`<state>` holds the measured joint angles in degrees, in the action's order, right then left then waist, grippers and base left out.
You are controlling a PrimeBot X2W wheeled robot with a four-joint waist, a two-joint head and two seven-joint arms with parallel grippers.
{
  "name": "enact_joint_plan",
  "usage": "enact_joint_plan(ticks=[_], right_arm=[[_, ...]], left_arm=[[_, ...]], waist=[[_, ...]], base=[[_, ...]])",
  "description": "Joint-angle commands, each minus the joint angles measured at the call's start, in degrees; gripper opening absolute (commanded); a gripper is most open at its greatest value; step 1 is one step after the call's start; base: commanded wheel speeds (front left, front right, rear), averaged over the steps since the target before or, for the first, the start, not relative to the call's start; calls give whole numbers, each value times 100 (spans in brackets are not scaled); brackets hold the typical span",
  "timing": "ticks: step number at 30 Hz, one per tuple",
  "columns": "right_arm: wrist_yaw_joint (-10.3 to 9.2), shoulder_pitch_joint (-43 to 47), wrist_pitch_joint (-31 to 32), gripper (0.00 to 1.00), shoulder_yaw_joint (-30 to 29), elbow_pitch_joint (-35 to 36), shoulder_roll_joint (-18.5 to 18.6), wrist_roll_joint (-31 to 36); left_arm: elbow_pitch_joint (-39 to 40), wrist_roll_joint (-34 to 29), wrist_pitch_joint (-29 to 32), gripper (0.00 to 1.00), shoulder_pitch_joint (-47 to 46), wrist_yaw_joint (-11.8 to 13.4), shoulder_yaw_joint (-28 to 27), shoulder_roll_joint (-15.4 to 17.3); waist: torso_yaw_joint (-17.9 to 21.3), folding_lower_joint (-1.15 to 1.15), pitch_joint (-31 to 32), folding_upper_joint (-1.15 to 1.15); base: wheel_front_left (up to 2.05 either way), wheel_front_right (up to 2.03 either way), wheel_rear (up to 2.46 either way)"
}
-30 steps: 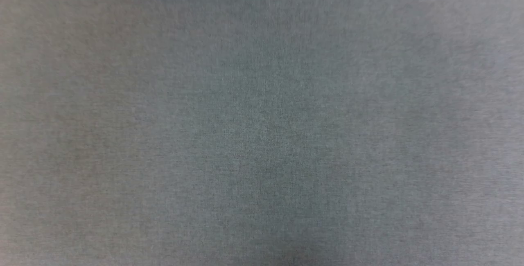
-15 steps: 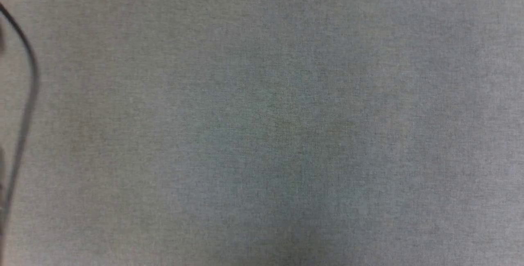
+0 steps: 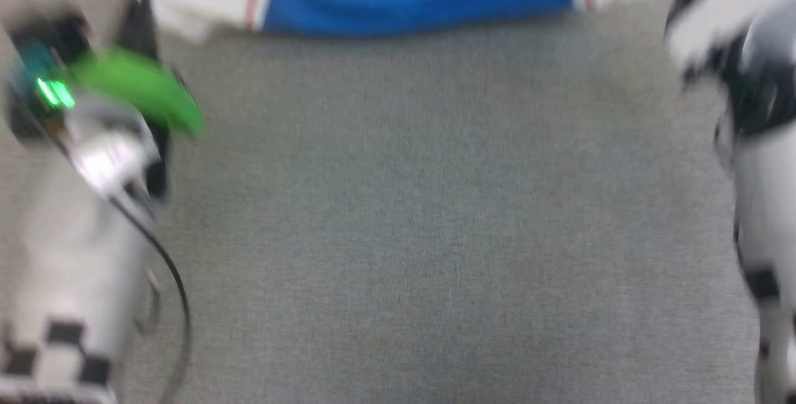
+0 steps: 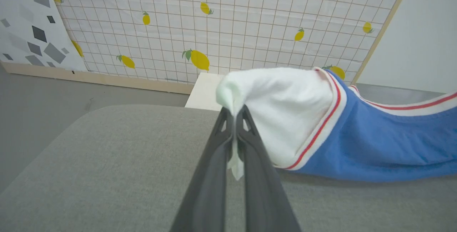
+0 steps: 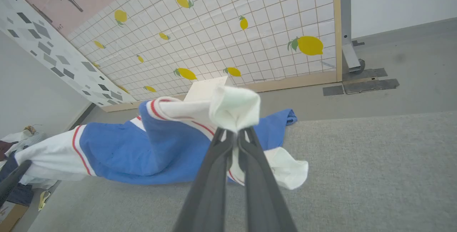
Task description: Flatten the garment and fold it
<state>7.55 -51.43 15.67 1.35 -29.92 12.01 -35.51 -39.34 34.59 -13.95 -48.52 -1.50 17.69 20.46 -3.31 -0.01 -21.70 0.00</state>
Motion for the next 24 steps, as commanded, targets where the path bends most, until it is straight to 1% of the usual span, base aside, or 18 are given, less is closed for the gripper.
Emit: enact_joint_plan(ticks=[1, 3, 6, 9, 11, 13, 18, 20, 24], right_arm=[[-6, 464, -72, 0, 84, 149, 97, -92], [-6, 1120, -120, 0, 119, 328, 119, -284], [-6, 1933, -236, 0, 150, 554, 153, -359], [-6, 2649, -321, 0, 188, 722, 206, -214], [-6, 3025, -341, 0, 109, 771, 170, -211], [-6, 3335, -354, 0, 80, 825, 208, -104], [-6, 3998, -312, 0, -213, 968, 253, 46], [-6, 4256, -260, 0, -323, 1100, 301, 165], [-6, 4730, -42, 0, -546, 1462, 303, 292]], left_arm=[[146, 142, -44, 0, 419, -23, -25, -109], [346, 222, -41, 0, 997, 6, -10, -139], [671, 378, -28, 0, 1764, 108, -66, -146], [1036, 664, 71, 0, 2498, 247, -178, -245], [1229, 888, 180, 0, 2925, 297, -261, -304], [1393, 1022, 261, 0, 3305, 383, -319, -313], [1753, 1303, 514, 0, 4109, 599, -427, -304], [1923, 1479, 670, 0, 4402, 722, -522, -307], [2375, 1583, 899, 0, 4904, 1016, -634, -173]], waist=[[-42, 1, 846, 0], [-29, 1, 1056, 0], [10, 1, 1289, 0], [13, 1, 1453, 0], [13, 1, 1526, 0], [22, 1, 1596, 0], [3, 1, 1818, 0], [5, 1, 1890, 0], [4, 1, 1999, 0]], base=[[0, 0, 0], [0, 0, 0], [0, 0, 0], [0, 0, 0], [0, 0, 0], [0, 0, 0], [0, 0, 0], [0, 0, 0], [0, 0, 0]])
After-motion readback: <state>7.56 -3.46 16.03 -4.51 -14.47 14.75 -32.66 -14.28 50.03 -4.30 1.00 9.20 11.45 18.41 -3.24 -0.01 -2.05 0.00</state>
